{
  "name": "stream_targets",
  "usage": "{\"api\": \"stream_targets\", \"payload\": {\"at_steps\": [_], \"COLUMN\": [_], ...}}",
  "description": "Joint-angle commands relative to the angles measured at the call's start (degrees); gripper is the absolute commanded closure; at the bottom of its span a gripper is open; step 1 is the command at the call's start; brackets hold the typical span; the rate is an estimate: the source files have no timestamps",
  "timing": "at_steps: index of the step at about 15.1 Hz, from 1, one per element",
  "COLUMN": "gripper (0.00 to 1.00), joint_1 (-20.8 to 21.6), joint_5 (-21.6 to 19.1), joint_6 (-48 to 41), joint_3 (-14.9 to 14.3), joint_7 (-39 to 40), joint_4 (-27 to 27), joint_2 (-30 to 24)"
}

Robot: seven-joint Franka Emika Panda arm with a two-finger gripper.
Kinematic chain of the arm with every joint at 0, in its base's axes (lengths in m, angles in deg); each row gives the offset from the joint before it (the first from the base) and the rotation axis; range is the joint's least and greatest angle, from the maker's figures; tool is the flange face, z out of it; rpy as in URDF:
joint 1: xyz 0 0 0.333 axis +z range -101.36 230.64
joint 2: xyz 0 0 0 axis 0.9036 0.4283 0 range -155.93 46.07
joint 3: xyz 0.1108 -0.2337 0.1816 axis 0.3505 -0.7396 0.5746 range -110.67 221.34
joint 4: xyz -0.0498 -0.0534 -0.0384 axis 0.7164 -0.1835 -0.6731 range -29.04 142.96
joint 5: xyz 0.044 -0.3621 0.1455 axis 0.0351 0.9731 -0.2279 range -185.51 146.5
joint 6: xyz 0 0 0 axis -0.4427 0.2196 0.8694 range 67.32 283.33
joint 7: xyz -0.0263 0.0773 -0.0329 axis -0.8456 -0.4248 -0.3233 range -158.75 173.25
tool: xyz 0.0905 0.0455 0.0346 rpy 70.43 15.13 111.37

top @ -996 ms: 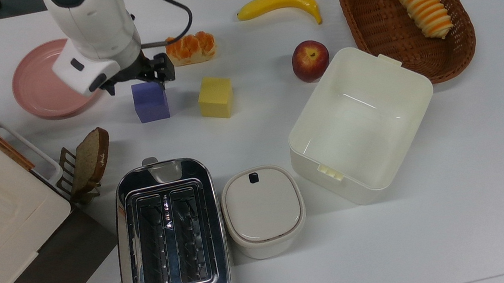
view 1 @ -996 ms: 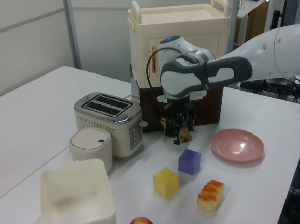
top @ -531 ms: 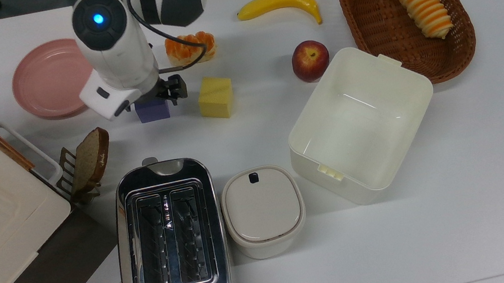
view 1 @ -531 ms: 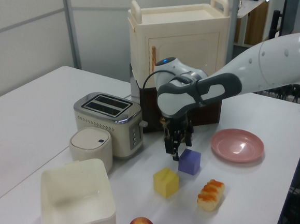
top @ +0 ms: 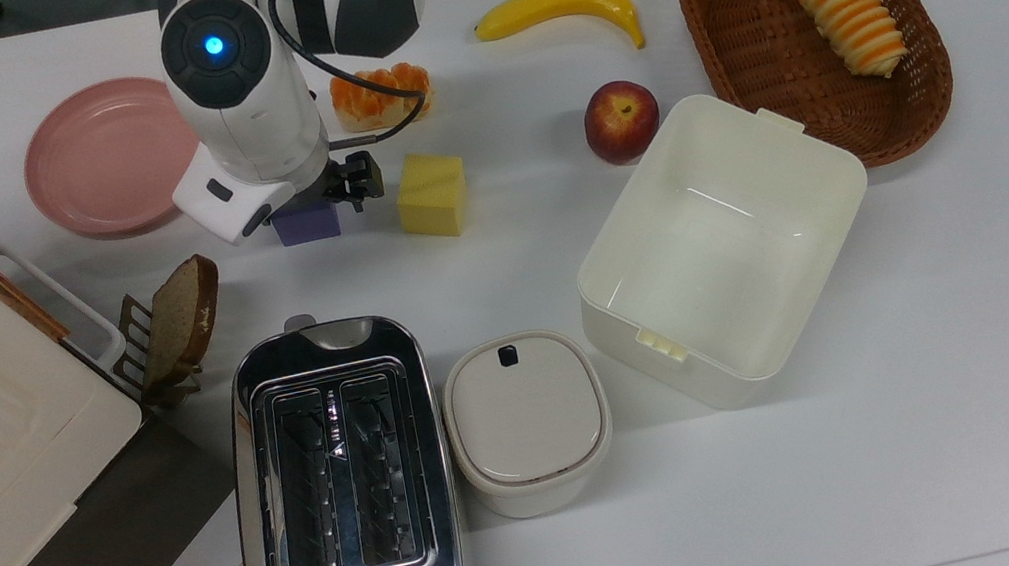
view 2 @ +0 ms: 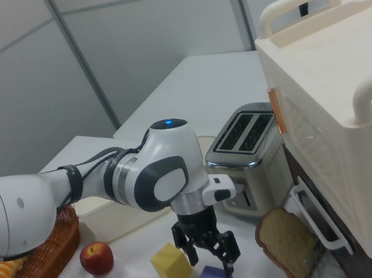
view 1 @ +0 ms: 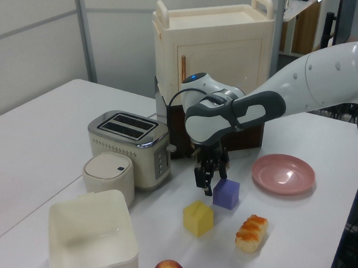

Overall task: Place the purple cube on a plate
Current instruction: 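Close the gripper on the purple cube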

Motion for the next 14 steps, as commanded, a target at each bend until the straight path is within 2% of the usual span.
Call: {"api": "stream_targets", "payload": {"at_steps": [1, 5, 6, 8, 9, 12, 14], "gripper": [0.0, 0.08, 0.15, 0.42, 0.52, 0.67, 0.68], "joint_1": [0.8, 1.2, 1.5, 1.5, 1.4, 1.0, 0.9], "joint_5": [0.6, 0.5, 0.6, 1.2, 1.7, 1.8, 1.7], "joint_6": [0.9, 0.8, 0.8, 0.9, 0.7, -0.7, -2.9], "joint_3": [-0.4, -0.4, -0.5, -0.5, -0.4, -0.4, -0.8], "joint_7": [0.3, 0.2, 0.3, 0.8, 1.0, 4.4, 5.1], "joint_4": [1.1, 1.2, 1.4, 1.4, 1.4, 1.2, 0.7], "joint_2": [-0.5, -0.3, -0.2, -0.1, -0.2, -0.9, -2.1]}}
